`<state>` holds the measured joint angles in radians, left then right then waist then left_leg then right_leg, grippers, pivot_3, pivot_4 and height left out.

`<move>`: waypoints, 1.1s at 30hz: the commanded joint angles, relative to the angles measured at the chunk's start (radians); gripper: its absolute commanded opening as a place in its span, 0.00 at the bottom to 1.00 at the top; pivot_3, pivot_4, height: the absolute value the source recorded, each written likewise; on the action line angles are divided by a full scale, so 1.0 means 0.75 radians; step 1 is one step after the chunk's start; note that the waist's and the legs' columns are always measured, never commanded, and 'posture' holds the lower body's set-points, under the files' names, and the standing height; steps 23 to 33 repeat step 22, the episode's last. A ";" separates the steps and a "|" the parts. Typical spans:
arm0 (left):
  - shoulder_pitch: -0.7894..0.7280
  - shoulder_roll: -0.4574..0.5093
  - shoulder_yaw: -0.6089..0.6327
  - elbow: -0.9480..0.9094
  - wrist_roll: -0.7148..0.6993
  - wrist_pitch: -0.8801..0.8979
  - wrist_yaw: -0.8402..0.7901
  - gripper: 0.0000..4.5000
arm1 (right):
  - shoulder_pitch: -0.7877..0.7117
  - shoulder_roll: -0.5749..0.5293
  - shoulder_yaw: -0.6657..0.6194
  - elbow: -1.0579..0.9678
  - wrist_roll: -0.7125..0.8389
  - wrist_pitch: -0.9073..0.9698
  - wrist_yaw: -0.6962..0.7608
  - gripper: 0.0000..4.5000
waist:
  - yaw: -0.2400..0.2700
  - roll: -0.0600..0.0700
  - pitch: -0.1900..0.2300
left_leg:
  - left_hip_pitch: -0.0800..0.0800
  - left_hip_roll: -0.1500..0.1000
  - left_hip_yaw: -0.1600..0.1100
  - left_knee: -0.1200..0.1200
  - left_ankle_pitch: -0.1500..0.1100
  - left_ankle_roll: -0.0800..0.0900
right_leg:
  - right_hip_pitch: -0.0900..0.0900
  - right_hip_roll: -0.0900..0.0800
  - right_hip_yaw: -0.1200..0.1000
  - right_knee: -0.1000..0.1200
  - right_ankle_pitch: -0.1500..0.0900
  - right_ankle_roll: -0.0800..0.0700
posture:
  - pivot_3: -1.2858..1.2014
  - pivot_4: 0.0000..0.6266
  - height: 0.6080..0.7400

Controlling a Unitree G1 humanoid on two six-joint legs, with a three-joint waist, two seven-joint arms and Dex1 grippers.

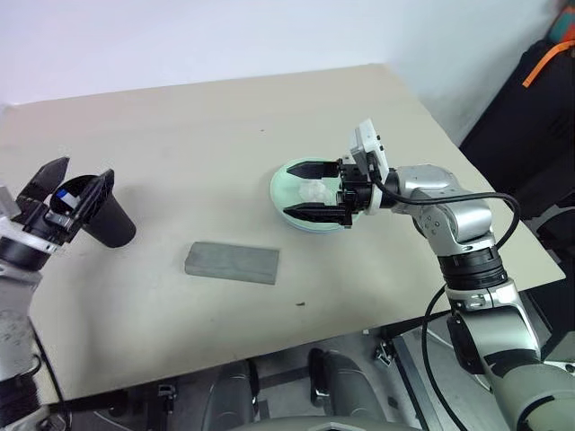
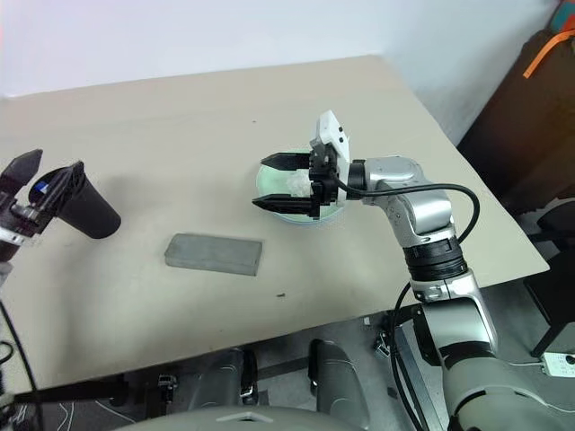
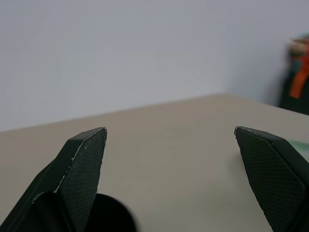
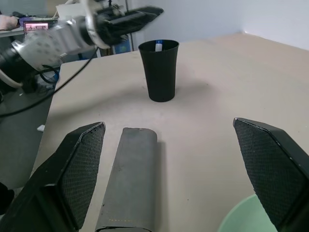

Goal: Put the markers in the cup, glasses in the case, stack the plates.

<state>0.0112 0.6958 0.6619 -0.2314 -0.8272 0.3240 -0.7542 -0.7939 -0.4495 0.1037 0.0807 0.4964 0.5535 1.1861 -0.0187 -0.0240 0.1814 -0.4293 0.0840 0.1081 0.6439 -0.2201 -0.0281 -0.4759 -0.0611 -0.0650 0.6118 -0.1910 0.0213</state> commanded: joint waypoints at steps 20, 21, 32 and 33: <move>-0.116 -0.015 -0.388 0.150 0.188 -0.098 -0.372 0.99 | 0.307 -0.162 -0.138 -0.322 0.168 0.109 -0.036 1.00 | 0.008 0.000 0.000 | -0.001 0.000 0.003 -0.009 0.001 0.002 | 0.000 0.000 -0.002 -0.014 0.005 -0.002 | 0.52 0.24 0.96; -0.128 -0.018 -0.395 0.168 0.192 -0.099 -0.377 0.99 | 0.319 -0.167 -0.143 -0.330 0.168 0.106 -0.044 1.00 | 0.008 0.000 0.000 | -0.001 0.000 0.003 -0.010 0.001 0.002 | 0.000 0.000 -0.002 -0.014 0.005 -0.002 | 0.52 0.24 0.96; -0.144 -0.017 -0.406 0.186 0.199 -0.100 -0.386 0.99 | 0.326 -0.170 -0.148 -0.335 0.169 0.103 -0.052 1.00 | 0.008 0.000 0.000 | -0.001 0.000 0.003 -0.010 0.001 0.002 | 0.000 0.000 -0.002 -0.014 0.004 -0.001 | 0.52 0.24 0.96; -0.144 -0.017 -0.406 0.186 0.199 -0.100 -0.386 0.99 | 0.326 -0.170 -0.148 -0.335 0.169 0.103 -0.052 1.00 | 0.008 0.000 0.000 | -0.001 0.000 0.003 -0.010 0.001 0.002 | 0.000 0.000 -0.002 -0.014 0.004 -0.001 | 0.52 0.24 0.96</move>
